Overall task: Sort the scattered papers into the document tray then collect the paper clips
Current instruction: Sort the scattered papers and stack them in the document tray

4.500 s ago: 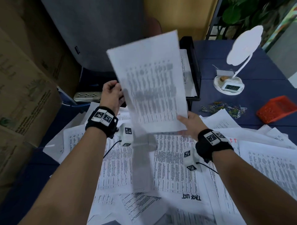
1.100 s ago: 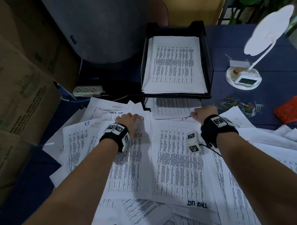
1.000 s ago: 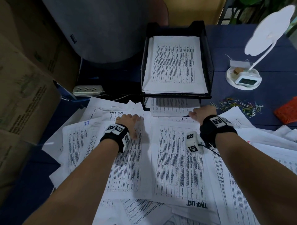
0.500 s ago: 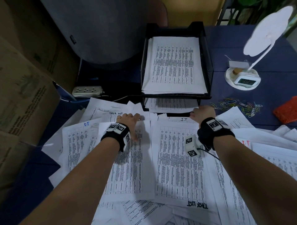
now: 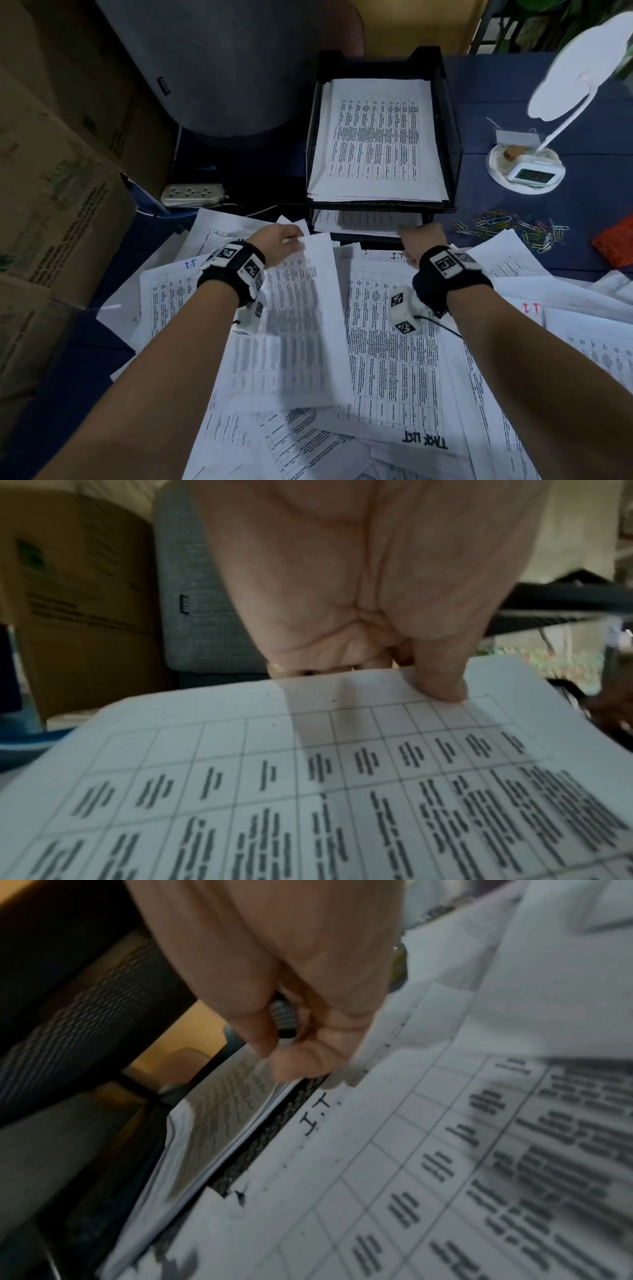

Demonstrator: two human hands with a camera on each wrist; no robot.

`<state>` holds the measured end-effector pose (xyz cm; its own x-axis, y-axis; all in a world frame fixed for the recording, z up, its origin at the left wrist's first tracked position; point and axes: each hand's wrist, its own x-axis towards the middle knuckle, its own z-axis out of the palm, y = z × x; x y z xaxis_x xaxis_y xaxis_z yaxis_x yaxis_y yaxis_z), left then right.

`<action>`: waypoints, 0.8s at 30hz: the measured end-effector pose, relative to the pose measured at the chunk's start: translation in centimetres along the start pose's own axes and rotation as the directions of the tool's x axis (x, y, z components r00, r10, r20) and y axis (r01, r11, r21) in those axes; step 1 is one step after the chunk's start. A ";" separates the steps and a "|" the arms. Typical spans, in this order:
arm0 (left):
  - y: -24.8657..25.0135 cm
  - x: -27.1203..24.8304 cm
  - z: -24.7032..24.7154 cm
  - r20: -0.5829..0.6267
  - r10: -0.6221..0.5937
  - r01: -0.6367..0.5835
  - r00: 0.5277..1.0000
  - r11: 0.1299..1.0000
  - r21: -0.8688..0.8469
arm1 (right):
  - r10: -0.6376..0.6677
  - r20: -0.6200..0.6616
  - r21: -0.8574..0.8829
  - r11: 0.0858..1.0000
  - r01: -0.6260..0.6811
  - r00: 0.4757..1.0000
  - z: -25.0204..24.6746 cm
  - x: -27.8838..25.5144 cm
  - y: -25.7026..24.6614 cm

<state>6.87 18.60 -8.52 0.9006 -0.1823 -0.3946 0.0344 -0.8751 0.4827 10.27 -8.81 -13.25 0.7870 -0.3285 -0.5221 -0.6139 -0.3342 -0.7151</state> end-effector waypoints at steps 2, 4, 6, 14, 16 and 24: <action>0.8 0.2 -0.3 -0.003 0.003 -0.004 1.000 0.997 -0.081 | -0.080 0.163 0.021 0.997 0.078 0.983 0.6 -2.5 -0.3; 1.5 0.5 -0.5 -0.020 0.020 -0.022 1.000 0.992 -0.122 | -0.128 0.411 0.049 0.992 0.118 0.902 1.2 -4.8 0.0; 2.0 0.9 -0.6 -0.064 0.027 -0.039 0.998 0.978 -0.204 | -0.090 0.604 -0.001 0.994 0.114 0.792 1.8 -6.1 0.9; -0.4 1.9 0.2 -0.321 -0.045 0.033 0.946 0.999 -0.043 | -0.016 0.396 -0.234 0.965 0.118 0.918 1.0 -3.9 2.4; -1.9 2.0 0.6 -0.310 -0.121 0.132 0.943 0.991 0.017 | 0.054 0.307 -0.225 0.974 0.017 0.950 -0.2 -3.5 2.1; -4.1 1.7 1.5 -0.138 -0.276 0.306 0.951 0.905 0.297 | -0.038 0.057 -0.208 0.977 0.049 0.998 -3.0 -0.3 1.0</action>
<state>7.57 21.24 -12.36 0.9070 0.1305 -0.4005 0.1780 -0.9805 0.0836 9.20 -11.72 -12.42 0.8121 -0.2642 -0.5203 -0.5735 -0.5261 -0.6279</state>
